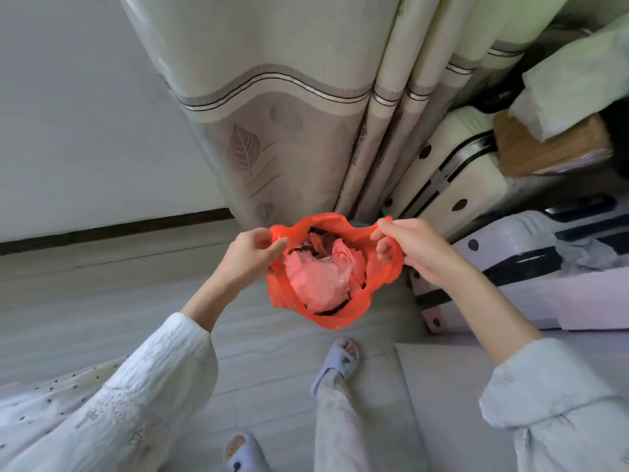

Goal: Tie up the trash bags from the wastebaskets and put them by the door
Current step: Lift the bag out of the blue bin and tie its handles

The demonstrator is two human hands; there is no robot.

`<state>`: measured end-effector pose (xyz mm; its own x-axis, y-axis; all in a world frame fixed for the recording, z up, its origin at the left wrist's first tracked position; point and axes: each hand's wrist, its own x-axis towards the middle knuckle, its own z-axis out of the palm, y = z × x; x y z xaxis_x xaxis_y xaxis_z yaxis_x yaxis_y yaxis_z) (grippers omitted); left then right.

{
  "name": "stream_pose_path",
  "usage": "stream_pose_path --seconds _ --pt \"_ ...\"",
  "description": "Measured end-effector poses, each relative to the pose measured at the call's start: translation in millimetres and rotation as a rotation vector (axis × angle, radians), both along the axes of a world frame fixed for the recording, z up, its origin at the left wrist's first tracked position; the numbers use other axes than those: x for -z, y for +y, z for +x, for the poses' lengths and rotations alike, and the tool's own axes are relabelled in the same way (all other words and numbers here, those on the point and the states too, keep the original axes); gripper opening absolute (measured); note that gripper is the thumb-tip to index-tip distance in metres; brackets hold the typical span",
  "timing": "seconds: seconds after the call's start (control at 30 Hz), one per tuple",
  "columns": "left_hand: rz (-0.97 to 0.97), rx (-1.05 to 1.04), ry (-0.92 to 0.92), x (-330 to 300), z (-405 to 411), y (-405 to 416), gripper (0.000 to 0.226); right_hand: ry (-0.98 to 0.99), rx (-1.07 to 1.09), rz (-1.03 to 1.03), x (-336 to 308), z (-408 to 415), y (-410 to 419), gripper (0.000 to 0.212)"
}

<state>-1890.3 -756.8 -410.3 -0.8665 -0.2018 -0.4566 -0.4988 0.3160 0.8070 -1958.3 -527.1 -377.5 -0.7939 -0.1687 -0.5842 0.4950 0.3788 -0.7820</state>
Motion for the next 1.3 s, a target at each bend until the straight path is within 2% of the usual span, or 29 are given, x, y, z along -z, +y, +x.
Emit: stream_pose_path --seconds 0.17,0.37,0.53,0.63,0.8,0.9,1.0,1.17,1.23,1.3 --pt "0.007 -0.078 -0.062 35 72 -49 0.03 -0.011 0.082 0.026 52 56 -32 0.033" --pt "0.027 -0.189 -0.14 104 125 -79 0.021 -0.049 0.118 0.054 136 84 -68 0.03" --pt "0.03 -0.188 -0.177 177 145 -80 0.028 0.049 -0.057 0.162 215 99 -90 0.027" --pt "0.008 -0.204 -0.169 219 149 -73 0.028 0.113 -0.186 0.202 259 105 -94 0.018" --pt "-0.096 -0.203 -0.137 289 146 -70 0.011 0.278 -0.285 0.296 323 102 -94 0.025" --pt "-0.19 -0.177 -0.066 331 136 -67 0.006 0.43 -0.303 0.406 358 99 -90 0.024" --pt "-0.296 -0.203 0.053 362 119 -67 0.011 0.581 -0.219 0.437 390 90 -93 0.025" --pt "-0.554 -0.307 0.385 400 84 -80 0.016 0.906 -0.025 0.459 428 67 -115 0.024" --pt "-0.578 -0.342 0.522 415 73 -83 0.021 1.015 0.014 0.419 443 58 -123 0.023" --pt "-0.503 -0.364 0.647 426 63 -83 0.021 1.041 -0.003 0.314 455 50 -131 0.016"
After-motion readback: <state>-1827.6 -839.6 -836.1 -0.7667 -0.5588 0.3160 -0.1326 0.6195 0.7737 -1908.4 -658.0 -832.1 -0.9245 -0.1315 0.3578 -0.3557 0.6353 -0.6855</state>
